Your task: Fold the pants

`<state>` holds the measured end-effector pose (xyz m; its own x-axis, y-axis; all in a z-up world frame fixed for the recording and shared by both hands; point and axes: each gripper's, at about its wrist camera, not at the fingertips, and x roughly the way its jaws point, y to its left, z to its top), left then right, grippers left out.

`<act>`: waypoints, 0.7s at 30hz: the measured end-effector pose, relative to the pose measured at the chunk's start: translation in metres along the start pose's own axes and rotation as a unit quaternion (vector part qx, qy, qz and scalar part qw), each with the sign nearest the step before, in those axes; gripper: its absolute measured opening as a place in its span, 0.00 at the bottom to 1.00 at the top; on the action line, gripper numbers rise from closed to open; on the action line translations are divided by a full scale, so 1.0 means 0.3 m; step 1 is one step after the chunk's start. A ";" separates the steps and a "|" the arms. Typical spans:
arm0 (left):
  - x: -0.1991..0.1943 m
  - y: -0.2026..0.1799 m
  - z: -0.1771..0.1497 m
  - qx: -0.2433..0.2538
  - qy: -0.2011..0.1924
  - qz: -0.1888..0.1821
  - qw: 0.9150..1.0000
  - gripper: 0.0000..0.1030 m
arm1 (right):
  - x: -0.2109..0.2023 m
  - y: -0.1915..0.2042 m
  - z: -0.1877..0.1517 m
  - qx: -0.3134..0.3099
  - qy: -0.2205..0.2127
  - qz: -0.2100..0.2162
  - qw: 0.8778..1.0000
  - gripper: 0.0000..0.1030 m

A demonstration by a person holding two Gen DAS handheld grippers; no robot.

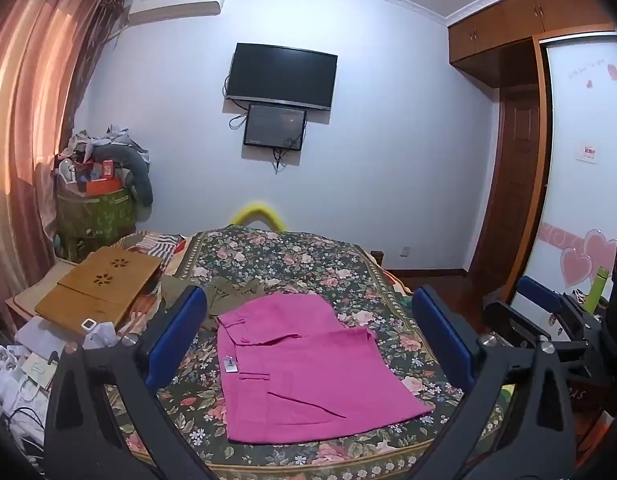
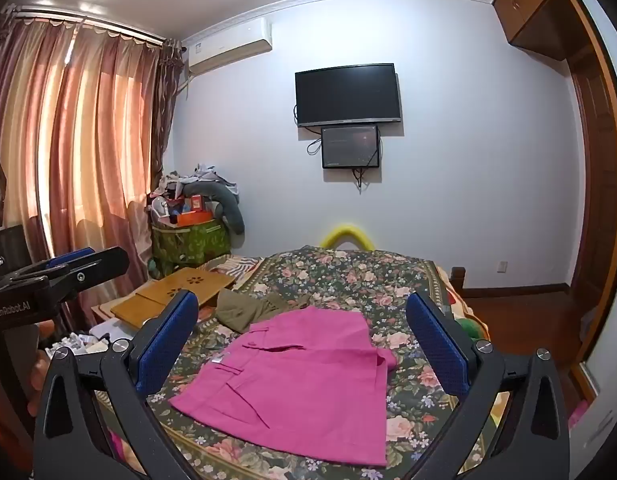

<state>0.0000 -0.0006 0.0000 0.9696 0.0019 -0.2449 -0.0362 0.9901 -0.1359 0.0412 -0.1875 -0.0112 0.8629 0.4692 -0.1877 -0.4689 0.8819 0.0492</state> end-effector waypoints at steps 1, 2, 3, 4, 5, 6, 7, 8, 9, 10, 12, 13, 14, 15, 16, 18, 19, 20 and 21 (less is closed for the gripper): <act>-0.001 -0.002 -0.001 0.003 0.000 0.002 1.000 1.00 | 0.000 -0.001 0.000 0.000 -0.001 0.000 1.000 1.00; -0.003 -0.006 -0.002 0.006 0.000 0.004 1.000 1.00 | -0.001 -0.002 0.000 0.001 0.000 0.001 1.000 1.00; 0.021 0.011 0.006 0.002 0.012 0.005 1.000 1.00 | -0.001 -0.003 0.000 0.001 0.001 0.001 1.000 1.00; 0.004 -0.002 -0.002 0.011 0.000 0.004 1.000 1.00 | -0.001 -0.003 0.000 0.001 0.001 0.001 1.000 1.00; 0.010 0.003 -0.004 0.007 0.004 0.001 1.000 1.00 | 0.000 -0.004 0.000 0.002 0.001 0.001 1.000 1.00; 0.017 -0.008 -0.006 0.012 0.007 0.001 1.000 1.00 | 0.000 -0.004 0.000 0.002 0.002 0.001 1.000 1.00; 0.021 -0.011 -0.004 0.013 0.008 0.002 1.000 1.00 | 0.001 -0.004 0.000 0.002 0.002 0.001 1.000 1.00; 0.017 -0.012 0.002 0.014 0.005 0.003 1.000 1.00 | 0.001 -0.004 0.000 0.002 0.002 0.001 1.000 1.00; 0.008 -0.006 0.000 0.012 0.002 0.001 1.000 1.00 | 0.001 -0.004 0.000 0.002 0.001 0.002 1.000 1.00; 0.006 -0.007 0.001 0.011 0.002 0.000 1.000 1.00 | 0.001 -0.001 0.000 0.002 0.002 0.002 1.000 1.00; 0.001 -0.016 0.001 0.011 0.001 0.003 1.000 1.00 | 0.010 -0.022 0.000 0.003 0.002 0.002 1.000 1.00; 0.000 -0.015 0.002 0.011 0.000 0.004 1.000 1.00 | 0.004 -0.021 0.000 0.005 0.002 0.001 1.000 1.00; 0.001 -0.013 0.000 0.011 0.001 0.005 1.000 1.00 | 0.006 -0.022 0.000 0.004 0.002 0.001 1.000 1.00; 0.005 -0.012 -0.003 0.011 0.002 0.006 1.000 1.00 | 0.008 -0.023 0.000 0.004 0.002 0.001 1.000 1.00; 0.005 -0.012 -0.003 0.011 0.003 0.006 1.000 1.00 | 0.003 -0.021 -0.002 0.006 0.001 0.001 1.000 1.00; 0.008 -0.017 -0.003 0.011 0.004 0.008 1.000 1.00 | 0.004 -0.023 -0.002 0.006 0.001 0.002 1.000 1.00; 0.008 -0.019 -0.004 0.011 0.004 0.008 1.000 1.00 | -0.002 -0.012 -0.001 0.007 0.000 0.002 1.000 1.00; 0.008 -0.017 -0.005 0.011 0.004 0.007 1.000 1.00 | -0.004 -0.010 0.002 0.007 0.000 0.001 1.000 1.00; 0.007 -0.015 -0.006 0.011 0.004 0.007 1.000 1.00 | -0.005 -0.011 0.001 0.007 0.000 0.001 1.000 1.00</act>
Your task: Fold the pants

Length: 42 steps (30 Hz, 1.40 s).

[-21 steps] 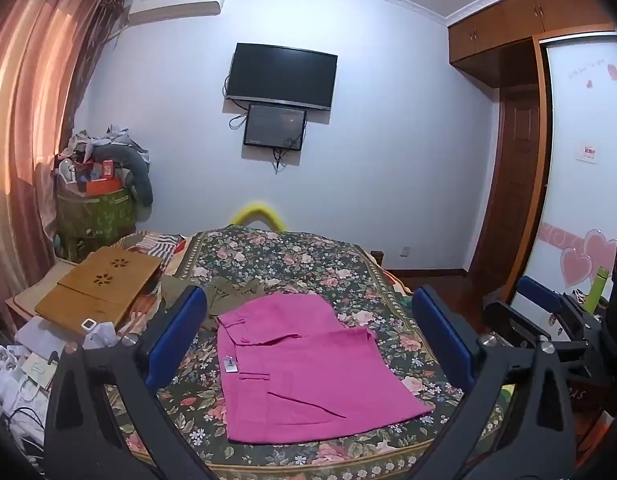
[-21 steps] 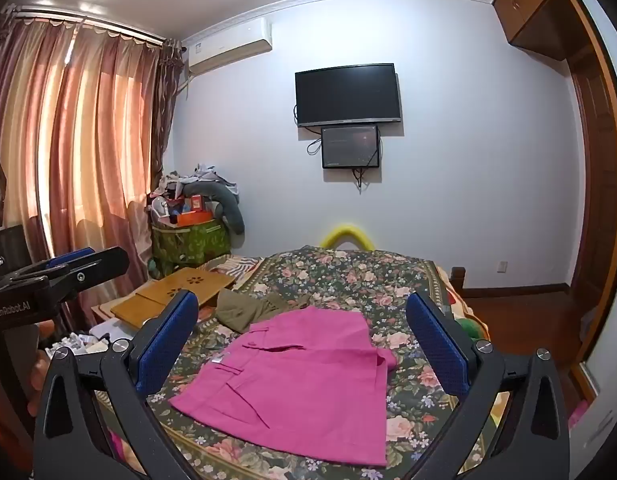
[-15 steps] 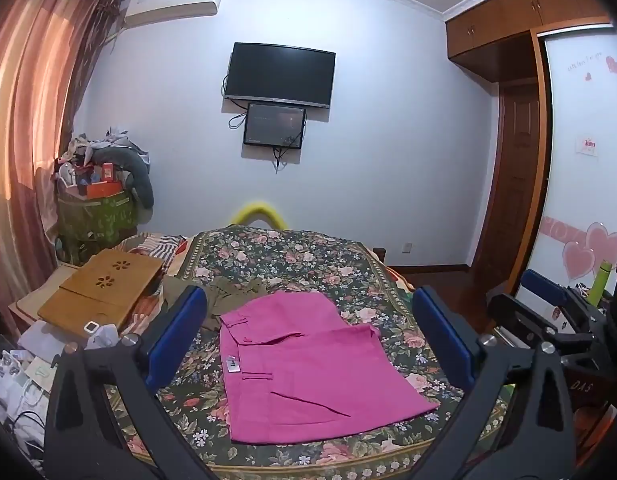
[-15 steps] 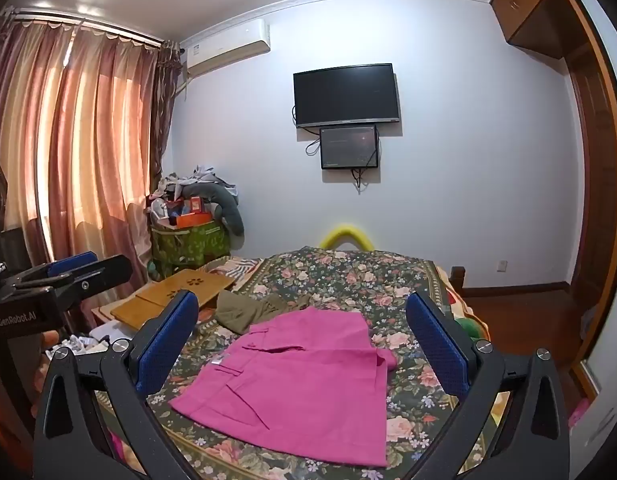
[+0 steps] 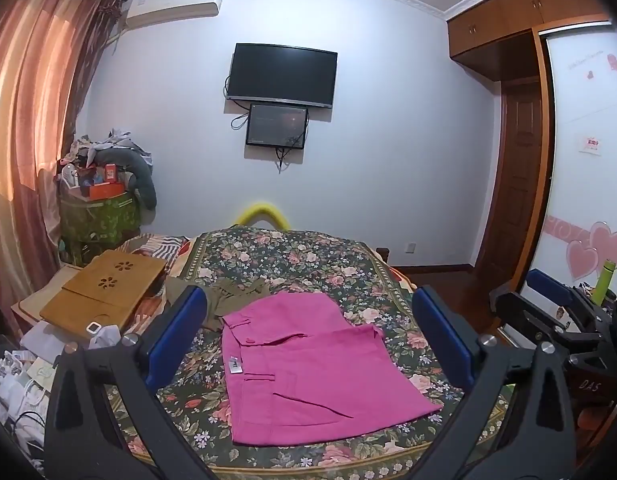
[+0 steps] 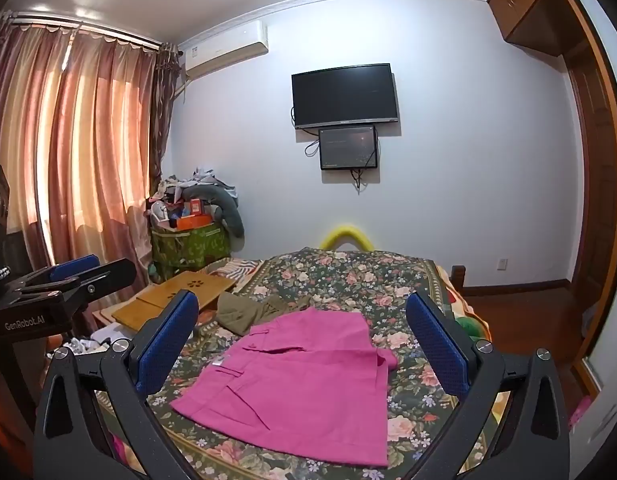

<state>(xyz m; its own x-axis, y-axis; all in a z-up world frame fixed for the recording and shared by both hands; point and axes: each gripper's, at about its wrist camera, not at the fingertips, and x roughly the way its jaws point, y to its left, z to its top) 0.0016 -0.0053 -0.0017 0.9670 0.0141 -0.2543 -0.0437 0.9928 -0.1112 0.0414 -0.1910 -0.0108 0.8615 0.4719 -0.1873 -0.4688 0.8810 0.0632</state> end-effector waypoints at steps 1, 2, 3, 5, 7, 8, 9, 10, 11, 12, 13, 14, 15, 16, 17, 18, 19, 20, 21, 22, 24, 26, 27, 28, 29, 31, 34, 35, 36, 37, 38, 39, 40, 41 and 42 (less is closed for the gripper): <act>0.000 0.000 0.000 0.000 0.000 0.001 1.000 1.00 | 0.001 0.000 -0.003 0.000 0.000 0.000 1.000 1.00; 0.001 0.000 0.001 -0.001 0.000 0.001 1.000 1.00 | 0.002 0.001 -0.005 -0.001 0.001 0.000 1.000 1.00; 0.002 0.004 0.001 -0.001 -0.001 0.001 1.000 1.00 | 0.003 0.001 -0.005 0.000 0.001 0.000 1.000 1.00; 0.010 0.001 0.000 0.000 0.000 0.001 1.000 1.00 | -0.008 -0.005 0.009 -0.001 0.001 0.000 1.000 1.00; 0.007 -0.001 0.002 0.000 0.000 0.000 1.000 1.00 | -0.007 -0.008 0.008 0.001 0.001 -0.001 1.000 1.00; 0.005 -0.002 0.003 0.001 0.000 0.000 1.000 1.00 | -0.007 -0.007 0.007 0.001 0.001 -0.001 1.000 1.00; 0.003 -0.003 0.006 0.001 0.000 0.000 1.000 1.00 | -0.007 -0.007 0.007 0.001 0.001 -0.001 1.000 1.00; 0.002 -0.003 0.006 0.002 0.000 0.000 1.000 1.00 | -0.006 -0.005 0.007 0.002 0.001 -0.001 1.000 1.00; 0.002 -0.003 0.007 0.002 0.000 0.000 1.000 1.00 | -0.007 -0.005 0.009 0.003 0.000 0.000 1.000 1.00; 0.004 -0.004 0.008 0.003 0.000 0.000 1.000 1.00 | -0.008 -0.004 0.009 0.004 0.000 0.000 1.000 1.00; 0.003 -0.003 0.008 0.003 0.000 0.001 1.000 1.00 | -0.010 -0.002 0.011 0.004 -0.002 -0.001 1.000 1.00; 0.003 -0.003 0.009 0.004 0.000 0.001 1.000 1.00 | -0.009 -0.006 0.010 0.005 -0.002 -0.001 1.000 1.00; 0.002 -0.002 0.009 0.005 0.000 0.002 1.000 1.00 | -0.008 -0.006 0.010 0.006 -0.002 -0.001 1.000 1.00; 0.002 -0.005 0.009 0.005 -0.001 0.002 1.000 1.00 | -0.008 -0.006 0.009 0.007 -0.001 -0.001 1.000 1.00; 0.001 -0.002 0.010 0.005 -0.001 0.002 1.000 1.00 | -0.009 -0.005 0.009 0.007 -0.002 -0.001 1.000 1.00; 0.003 -0.005 0.009 0.005 0.000 0.002 1.000 1.00 | -0.010 -0.004 0.008 0.007 -0.002 -0.001 1.000 1.00; 0.004 -0.008 0.008 0.005 0.000 0.002 1.000 1.00 | -0.010 -0.004 0.007 0.007 -0.002 -0.002 1.000 1.00; 0.003 -0.012 0.006 0.005 0.000 0.002 1.000 1.00 | -0.010 -0.003 0.007 0.007 -0.002 -0.002 1.000 1.00; 0.002 -0.013 0.006 0.005 0.000 0.002 1.000 1.00 | -0.010 -0.003 0.007 0.008 -0.002 -0.002 1.000 1.00; 0.001 -0.015 0.006 0.007 -0.001 0.003 1.000 1.00 | -0.010 -0.004 0.007 0.008 -0.002 -0.001 1.000 1.00; 0.000 -0.023 0.007 0.011 -0.003 0.007 1.000 1.00 | -0.010 -0.001 0.008 0.009 -0.002 -0.002 1.000 1.00; -0.002 -0.027 0.008 0.016 -0.005 0.007 1.000 1.00 | -0.011 -0.003 0.006 0.008 -0.002 -0.003 1.000 1.00; -0.004 -0.031 0.007 0.017 -0.006 0.007 1.000 1.00 | -0.011 -0.004 0.006 0.009 -0.002 -0.003 1.000 1.00; -0.005 -0.033 0.008 0.018 -0.006 0.008 1.000 1.00 | -0.011 -0.004 0.006 0.009 -0.003 -0.002 1.000 1.00; -0.004 -0.035 0.007 0.020 -0.007 0.009 1.000 1.00 | -0.011 -0.004 0.006 0.009 -0.003 -0.002 1.000 1.00; -0.002 -0.042 0.007 0.022 -0.007 0.008 1.000 1.00 | -0.011 -0.004 0.006 0.009 -0.002 -0.002 1.000 1.00; 0.000 -0.047 0.004 0.024 -0.007 0.007 1.000 1.00 | -0.012 -0.002 0.007 0.006 -0.003 -0.003 1.000 1.00; 0.001 -0.048 0.004 0.024 -0.007 0.007 1.000 1.00 | -0.011 -0.003 0.008 0.006 -0.002 -0.003 1.000 1.00; 0.002 -0.048 0.002 0.023 -0.007 0.006 1.000 1.00 | -0.012 -0.007 0.008 0.006 -0.003 -0.004 1.000 1.00; 0.002 -0.048 0.003 0.023 -0.007 0.006 1.000 1.00 | -0.012 -0.008 0.009 0.006 -0.002 -0.004 1.000 1.00; 0.003 -0.048 0.003 0.023 -0.006 0.005 1.000 1.00 | -0.013 -0.007 0.008 0.007 -0.003 -0.004 1.000 1.00; 0.002 -0.047 0.003 0.022 -0.006 0.005 1.000 1.00 | -0.013 -0.008 0.009 0.008 -0.003 -0.004 1.000 1.00; 0.006 -0.045 0.004 0.022 -0.006 0.005 1.000 1.00 | -0.013 -0.010 0.009 0.008 -0.003 -0.005 1.000 1.00; 0.007 -0.045 0.004 0.021 -0.006 0.005 1.000 1.00 | -0.012 -0.010 0.009 0.009 -0.002 -0.005 1.000 1.00; 0.007 -0.045 0.004 0.021 -0.007 0.005 1.000 1.00 | -0.012 -0.011 0.010 0.009 -0.003 -0.005 1.000 1.00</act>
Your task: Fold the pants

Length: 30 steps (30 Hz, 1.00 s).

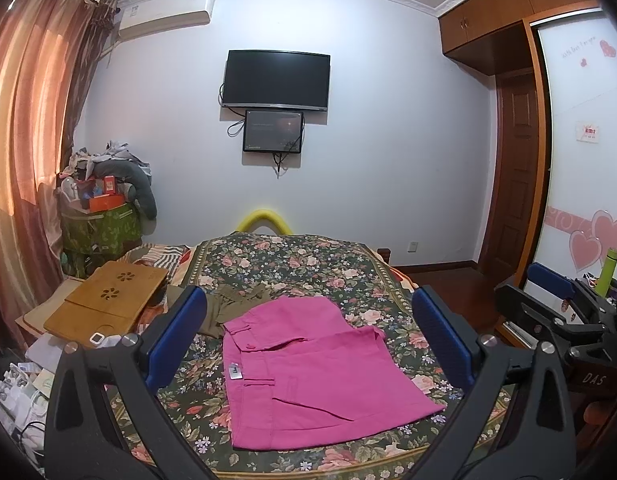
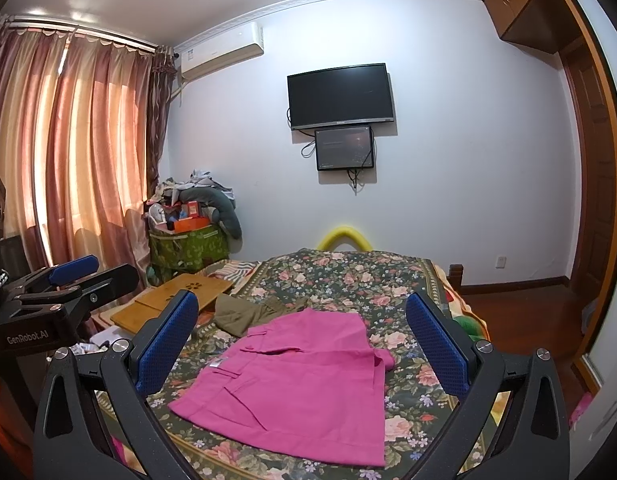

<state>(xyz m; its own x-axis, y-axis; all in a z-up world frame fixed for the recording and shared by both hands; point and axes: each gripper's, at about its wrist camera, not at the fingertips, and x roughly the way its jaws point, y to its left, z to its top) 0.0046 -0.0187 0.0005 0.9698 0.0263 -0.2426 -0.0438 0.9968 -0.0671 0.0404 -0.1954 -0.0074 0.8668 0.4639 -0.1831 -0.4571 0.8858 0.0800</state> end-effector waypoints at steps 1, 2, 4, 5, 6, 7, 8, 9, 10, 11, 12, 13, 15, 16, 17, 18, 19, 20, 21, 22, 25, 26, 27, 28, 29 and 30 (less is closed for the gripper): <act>0.002 0.000 0.000 0.000 0.000 0.000 1.000 1.00 | 0.000 -0.001 0.001 0.000 0.000 0.000 1.000 1.00; 0.001 0.002 0.001 -0.001 0.000 0.000 1.000 1.00 | 0.000 -0.001 0.001 0.000 -0.001 0.000 1.000 1.00; 0.002 0.003 -0.001 -0.001 0.001 -0.001 1.000 1.00 | 0.001 0.002 0.000 -0.001 -0.001 -0.001 1.000 1.00; 0.004 0.002 -0.002 -0.002 0.001 -0.002 1.000 1.00 | 0.002 0.003 0.001 -0.001 -0.001 -0.002 1.000 1.00; 0.006 0.004 -0.001 -0.002 0.001 -0.002 1.000 1.00 | 0.002 0.002 0.000 -0.001 -0.001 -0.001 1.000 1.00; 0.006 0.004 -0.001 -0.002 0.001 -0.001 1.000 1.00 | 0.003 0.003 0.001 -0.001 -0.001 -0.001 1.000 1.00; 0.005 0.004 0.000 -0.002 0.001 -0.001 1.000 1.00 | 0.004 0.004 0.001 -0.001 -0.001 -0.001 1.000 1.00; 0.005 0.005 0.000 -0.002 0.002 -0.002 1.000 1.00 | 0.006 0.005 0.001 -0.001 -0.001 -0.001 1.000 1.00; 0.006 0.005 0.000 -0.002 0.002 -0.002 1.000 1.00 | 0.007 0.006 0.001 -0.001 -0.001 -0.002 1.000 1.00; 0.004 0.006 -0.001 -0.002 0.002 -0.002 1.000 1.00 | 0.006 0.006 -0.002 -0.001 -0.001 -0.002 1.000 1.00; 0.005 0.006 0.000 -0.002 0.001 -0.002 1.000 1.00 | 0.008 0.006 -0.002 -0.001 -0.001 -0.002 1.000 1.00; 0.005 0.007 0.000 -0.001 0.001 -0.002 1.000 1.00 | 0.011 0.006 -0.003 -0.001 0.000 -0.002 1.000 1.00; 0.004 0.007 0.000 -0.002 0.001 -0.002 1.000 1.00 | 0.010 0.002 -0.005 0.000 0.000 -0.002 1.000 1.00; 0.005 0.007 0.000 -0.002 0.001 -0.002 1.000 1.00 | 0.010 0.000 -0.006 0.000 0.000 -0.002 1.000 1.00; 0.006 0.008 0.000 -0.002 0.001 -0.002 1.000 1.00 | 0.010 0.000 -0.007 0.000 0.000 -0.002 1.000 1.00; 0.002 0.014 -0.002 -0.003 0.001 -0.002 1.000 1.00 | 0.011 0.001 -0.007 0.000 0.000 -0.003 1.000 1.00; 0.003 0.015 -0.003 -0.003 0.002 -0.002 1.000 1.00 | 0.012 0.000 -0.007 0.000 0.001 -0.004 1.000 1.00; 0.004 0.017 -0.003 -0.003 0.003 -0.003 1.000 1.00 | 0.016 -0.002 -0.008 0.000 0.002 -0.004 1.000 1.00; 0.005 0.020 -0.004 -0.003 0.003 -0.003 1.000 1.00 | 0.019 -0.005 -0.008 0.001 0.003 -0.004 1.000 1.00; 0.008 0.022 -0.004 -0.004 0.004 -0.003 1.000 1.00 | 0.020 -0.007 -0.010 0.002 0.004 -0.004 1.000 1.00; 0.024 0.028 -0.006 -0.004 0.009 -0.005 1.000 1.00 | 0.029 -0.014 -0.013 0.003 0.006 -0.005 1.000 1.00; 0.034 0.033 -0.008 -0.004 0.012 -0.006 1.000 1.00 | 0.037 -0.015 -0.016 0.004 0.009 -0.006 1.000 1.00; 0.046 0.032 -0.010 -0.006 0.015 -0.006 1.000 1.00 | 0.042 -0.017 -0.019 0.003 0.010 -0.007 1.000 1.00; 0.061 0.037 -0.013 -0.008 0.019 -0.003 1.000 1.00 | 0.049 -0.021 -0.022 0.002 0.012 -0.008 1.000 1.00; 0.078 0.041 -0.014 -0.011 0.023 -0.001 1.000 1.00 | 0.061 -0.027 -0.025 0.001 0.015 -0.012 1.000 1.00; 0.101 0.049 -0.018 -0.013 0.030 -0.002 0.999 1.00 | 0.074 -0.033 -0.030 -0.001 0.019 -0.014 1.000 1.00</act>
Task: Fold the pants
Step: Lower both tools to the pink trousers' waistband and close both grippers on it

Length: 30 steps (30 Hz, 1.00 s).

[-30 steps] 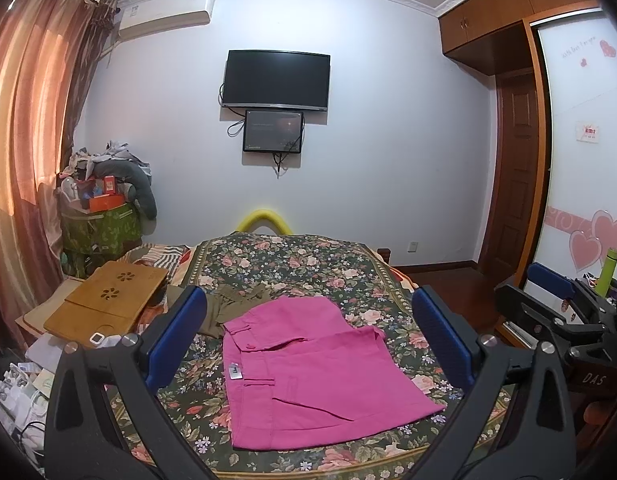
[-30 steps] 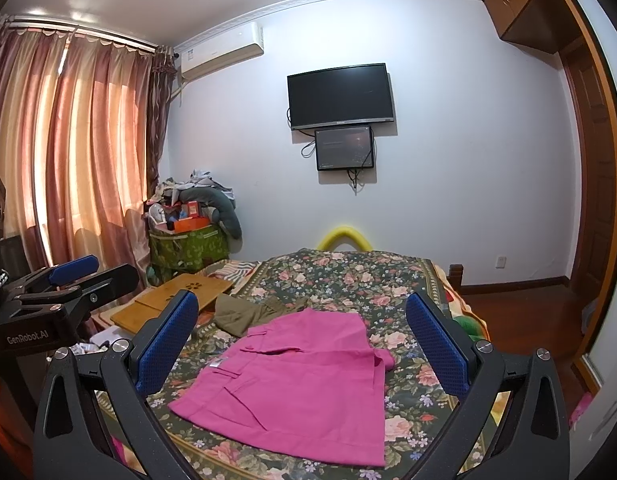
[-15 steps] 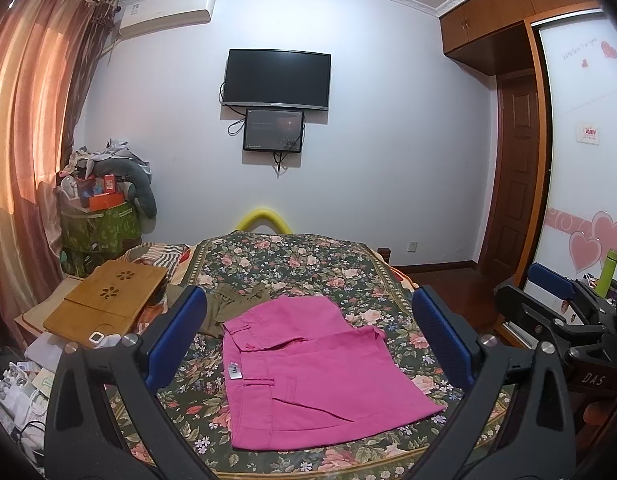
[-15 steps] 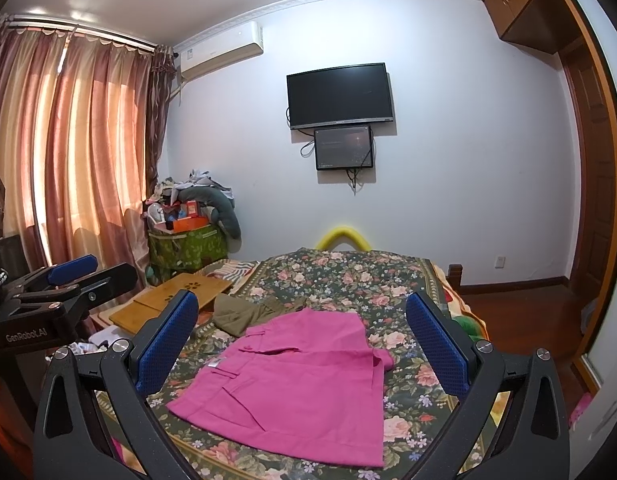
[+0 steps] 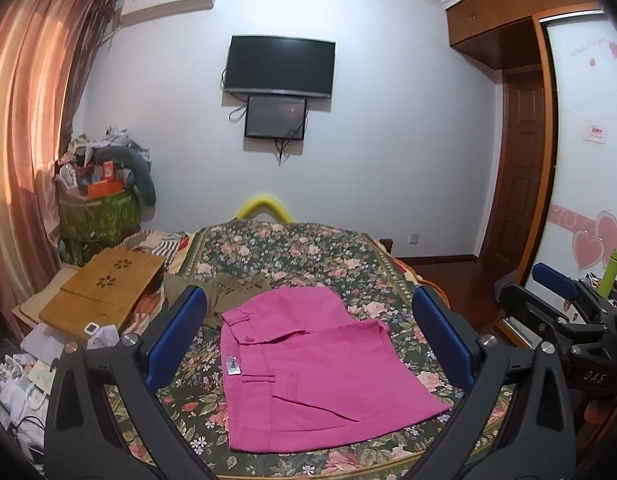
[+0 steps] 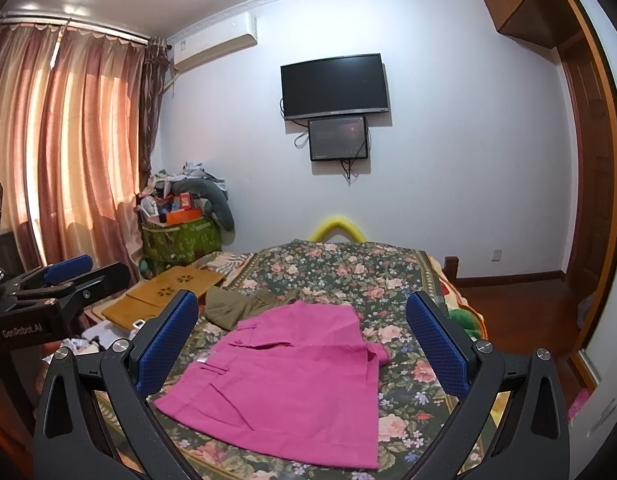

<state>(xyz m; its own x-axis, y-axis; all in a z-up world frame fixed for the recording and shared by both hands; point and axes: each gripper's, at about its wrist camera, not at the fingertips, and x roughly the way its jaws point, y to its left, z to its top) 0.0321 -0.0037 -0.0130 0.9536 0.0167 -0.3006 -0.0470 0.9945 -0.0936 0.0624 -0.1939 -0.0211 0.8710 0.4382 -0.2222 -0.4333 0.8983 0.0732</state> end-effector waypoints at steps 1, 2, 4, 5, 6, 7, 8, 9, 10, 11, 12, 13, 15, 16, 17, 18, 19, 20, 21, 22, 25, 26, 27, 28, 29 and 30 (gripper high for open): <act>0.019 0.008 -0.002 -0.002 0.006 0.000 1.000 1.00 | 0.006 -0.003 -0.002 0.000 0.002 0.000 1.000 1.00; 0.042 0.013 -0.007 -0.006 0.013 0.000 1.000 1.00 | 0.027 -0.013 -0.007 0.000 0.008 -0.001 1.000 1.00; 0.098 0.033 -0.013 -0.013 0.029 0.001 0.999 1.00 | 0.054 -0.027 -0.016 0.003 0.019 -0.001 1.000 1.00; 0.130 0.047 -0.017 -0.016 0.036 0.003 0.999 1.00 | 0.084 -0.043 -0.026 0.005 0.030 -0.002 1.000 1.00; 0.168 0.058 -0.022 -0.018 0.046 0.008 0.999 1.00 | 0.100 -0.049 -0.033 0.005 0.038 -0.001 0.999 1.00; 0.205 0.073 -0.027 -0.020 0.057 0.015 0.998 1.00 | 0.126 -0.064 -0.042 0.006 0.049 0.000 0.999 1.00; 0.232 0.085 -0.037 -0.022 0.065 0.019 0.997 1.00 | 0.161 -0.079 -0.056 0.007 0.064 0.001 0.998 1.00; 0.270 0.102 -0.043 -0.026 0.076 0.024 0.996 1.00 | 0.184 -0.088 -0.067 0.006 0.074 0.001 0.997 1.00; 0.312 0.122 -0.051 -0.031 0.088 0.029 0.995 1.00 | 0.208 -0.099 -0.077 0.004 0.083 0.000 0.997 1.00; 0.347 0.140 -0.057 -0.034 0.096 0.035 0.994 1.00 | 0.241 -0.114 -0.095 0.004 0.097 0.000 0.995 1.00; 0.397 0.162 -0.064 -0.036 0.107 0.044 0.993 1.00 | 0.263 -0.123 -0.107 0.003 0.107 0.001 0.994 1.00; 0.429 0.178 -0.069 -0.035 0.115 0.054 0.991 1.00 | 0.293 -0.137 -0.122 0.004 0.120 0.003 0.993 1.00; 0.513 0.209 -0.082 -0.022 0.133 0.071 0.988 1.00 | 0.356 -0.170 -0.152 0.009 0.147 0.007 0.989 1.00; 0.544 0.220 -0.088 -0.017 0.141 0.074 0.987 1.00 | 0.383 -0.185 -0.166 0.012 0.158 0.009 0.987 1.00; 0.591 0.240 -0.098 -0.015 0.154 0.075 0.985 1.00 | 0.420 -0.205 -0.182 0.015 0.173 0.008 0.985 1.00; 0.619 0.256 -0.104 -0.017 0.161 0.074 0.984 1.00 | 0.443 -0.213 -0.186 0.016 0.183 0.008 0.983 1.00; 0.657 0.278 -0.112 -0.020 0.172 0.072 0.982 1.00 | 0.469 -0.227 -0.201 0.017 0.195 0.008 0.981 1.00; 0.691 0.295 -0.122 -0.020 0.180 0.071 0.981 1.00 | 0.496 -0.241 -0.215 0.018 0.207 0.007 0.978 1.00; 0.729 0.310 -0.135 -0.020 0.192 0.072 0.979 1.00 | 0.525 -0.257 -0.229 0.020 0.220 0.008 0.975 1.00; 0.766 0.324 -0.150 -0.017 0.206 0.070 0.976 1.00 | 0.539 -0.265 -0.237 0.022 0.228 0.009 0.973 1.00; 0.875 0.365 -0.201 -0.008 0.247 0.076 0.966 1.00 | 0.606 -0.296 -0.260 0.026 0.253 0.017 0.967 0.99; 0.913 0.381 -0.222 -0.005 0.260 0.079 0.962 1.00 | 0.628 -0.309 -0.266 0.027 0.260 0.017 0.965 0.99; 0.938 0.391 -0.241 -0.001 0.270 0.081 0.959 1.00 | 0.645 -0.321 -0.270 0.030 0.263 0.016 0.964 0.98; 0.960 0.400 -0.256 0.002 0.281 0.081 0.956 1.00 | 0.665 -0.336 -0.274 0.035 0.269 0.016 0.962 0.97; 0.992 0.412 -0.276 0.007 0.296 0.082 0.952 1.00 | 0.690 -0.351 -0.278 0.041 0.278 0.016 0.960 0.96; 1.013 0.419 -0.289 0.011 0.307 0.085 0.948 1.00 | 0.704 -0.361 -0.282 0.044 0.283 0.017 0.958 0.92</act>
<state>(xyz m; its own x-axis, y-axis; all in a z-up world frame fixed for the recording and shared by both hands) 0.2903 0.1174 -0.1982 0.5795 0.1201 -0.8061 -0.1724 0.9848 0.0228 0.2735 -0.2013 -0.1582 0.5805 0.4012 -0.7085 -0.4165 0.8940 0.1651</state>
